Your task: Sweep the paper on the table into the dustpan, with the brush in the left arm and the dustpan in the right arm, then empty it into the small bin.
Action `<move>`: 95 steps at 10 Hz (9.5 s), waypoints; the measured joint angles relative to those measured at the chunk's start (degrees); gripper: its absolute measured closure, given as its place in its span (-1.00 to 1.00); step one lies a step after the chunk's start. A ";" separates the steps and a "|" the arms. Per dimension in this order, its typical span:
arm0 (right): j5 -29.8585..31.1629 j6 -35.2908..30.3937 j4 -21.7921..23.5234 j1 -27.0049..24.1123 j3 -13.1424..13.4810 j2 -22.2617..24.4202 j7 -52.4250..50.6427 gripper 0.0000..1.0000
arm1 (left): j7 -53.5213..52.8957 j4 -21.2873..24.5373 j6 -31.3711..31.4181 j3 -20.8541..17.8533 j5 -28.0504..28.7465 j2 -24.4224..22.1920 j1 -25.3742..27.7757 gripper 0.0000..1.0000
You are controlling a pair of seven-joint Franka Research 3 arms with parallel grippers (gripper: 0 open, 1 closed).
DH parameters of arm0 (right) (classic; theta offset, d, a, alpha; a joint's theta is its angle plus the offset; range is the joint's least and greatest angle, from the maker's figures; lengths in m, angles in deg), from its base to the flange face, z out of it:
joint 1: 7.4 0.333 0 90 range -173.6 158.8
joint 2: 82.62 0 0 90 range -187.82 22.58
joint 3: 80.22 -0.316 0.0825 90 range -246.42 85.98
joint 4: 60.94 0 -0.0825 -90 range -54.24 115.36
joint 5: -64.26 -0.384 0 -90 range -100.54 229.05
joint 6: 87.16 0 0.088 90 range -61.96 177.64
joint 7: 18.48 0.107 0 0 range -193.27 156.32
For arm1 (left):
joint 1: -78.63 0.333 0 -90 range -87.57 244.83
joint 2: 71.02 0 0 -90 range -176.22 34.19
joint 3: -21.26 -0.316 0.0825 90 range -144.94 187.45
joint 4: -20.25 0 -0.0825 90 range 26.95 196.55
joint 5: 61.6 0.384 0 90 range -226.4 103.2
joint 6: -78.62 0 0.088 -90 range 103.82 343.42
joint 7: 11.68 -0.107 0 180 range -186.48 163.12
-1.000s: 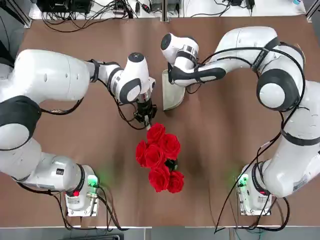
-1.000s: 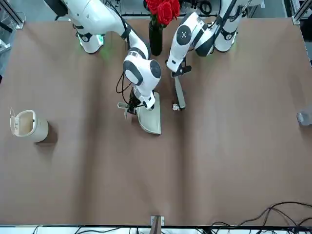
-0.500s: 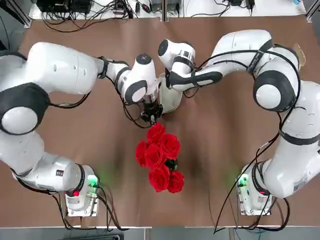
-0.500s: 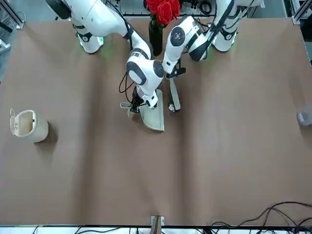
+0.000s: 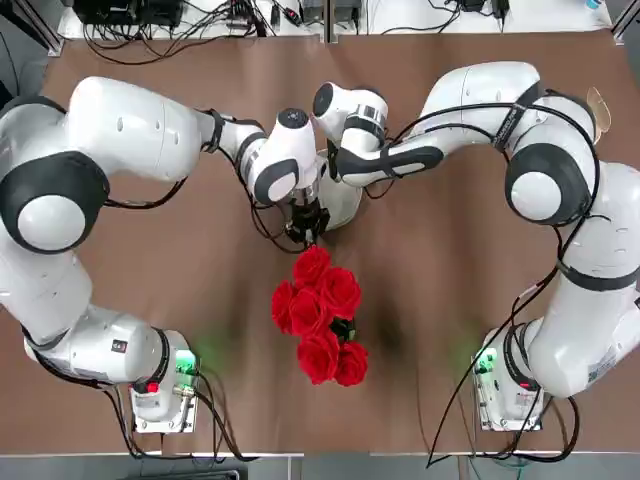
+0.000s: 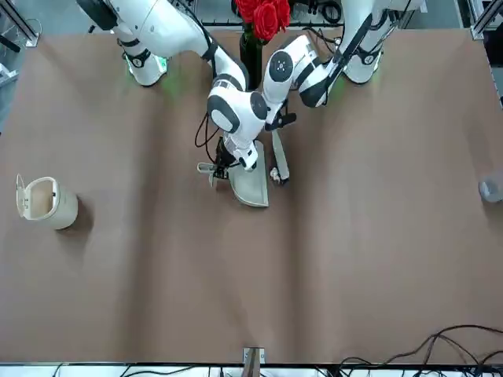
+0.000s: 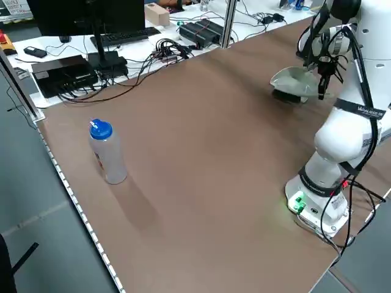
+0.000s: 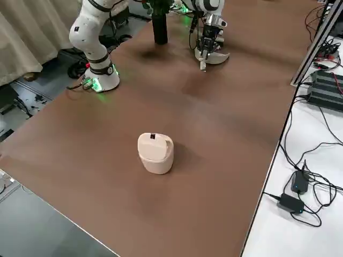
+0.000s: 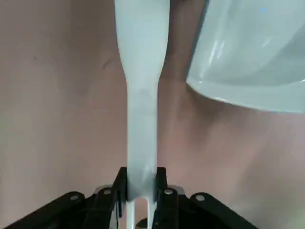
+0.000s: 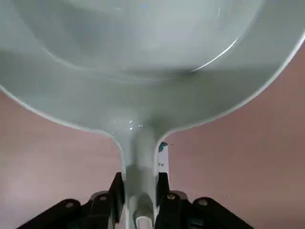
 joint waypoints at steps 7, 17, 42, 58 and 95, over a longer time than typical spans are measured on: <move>0.01 0.10 -0.06 -0.03 0.11 -0.09 0.08 0.36 | 7.11 -4.76 7.20 -4.01 7.69 7.20 -8.62 0.45; -0.06 6.71 0.47 -1.93 0.05 -0.24 -1.19 0.36 | 7.08 -8.81 6.45 -6.10 11.02 7.90 -11.11 0.45; -16.71 3.95 4.39 -10.92 10.89 15.44 -12.96 0.36 | -32.46 -5.81 -30.29 -4.51 3.29 -19.33 14.71 0.45; -38.41 -7.14 1.89 -36.40 18.52 27.65 24.30 0.36 | -69.01 -0.64 -24.62 -5.09 2.54 -13.48 46.87 0.45; -86.80 -13.94 15.67 -47.40 39.23 29.70 46.51 0.36 | -59.39 -7.08 -23.14 -3.65 9.92 -7.63 48.72 -1.00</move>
